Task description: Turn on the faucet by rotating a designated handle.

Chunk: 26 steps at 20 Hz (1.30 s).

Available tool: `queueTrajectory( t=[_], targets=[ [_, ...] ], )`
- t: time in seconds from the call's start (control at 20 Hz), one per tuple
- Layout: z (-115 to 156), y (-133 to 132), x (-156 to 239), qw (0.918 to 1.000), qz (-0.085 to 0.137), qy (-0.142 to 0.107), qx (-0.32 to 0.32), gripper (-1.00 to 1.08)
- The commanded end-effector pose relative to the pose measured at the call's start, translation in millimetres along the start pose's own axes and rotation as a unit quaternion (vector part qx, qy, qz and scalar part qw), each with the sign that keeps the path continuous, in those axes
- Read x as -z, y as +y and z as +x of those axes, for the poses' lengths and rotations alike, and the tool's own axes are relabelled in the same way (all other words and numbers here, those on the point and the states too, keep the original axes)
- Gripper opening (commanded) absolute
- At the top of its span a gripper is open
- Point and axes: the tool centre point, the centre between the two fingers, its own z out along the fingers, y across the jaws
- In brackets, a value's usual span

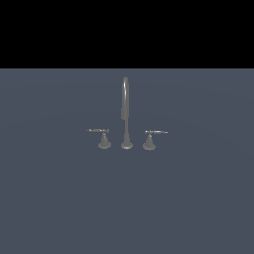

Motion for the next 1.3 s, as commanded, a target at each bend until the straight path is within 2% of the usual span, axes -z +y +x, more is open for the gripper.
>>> queueTrajectory(
  t=[0.0, 0.3, 0.6, 1.25],
  targets=[
    [5, -12, -14, 0.9996, 0.001, 0.000, -0.027, -1.00],
    [19, -38, -46, 0.9958, 0.003, 0.001, -0.091, -1.00],
    [37, -63, -78, 0.9881, 0.005, 0.002, -0.153, -1.00],
    [81, -105, -141, 0.9612, 0.009, 0.003, -0.276, -1.00]
  ],
)
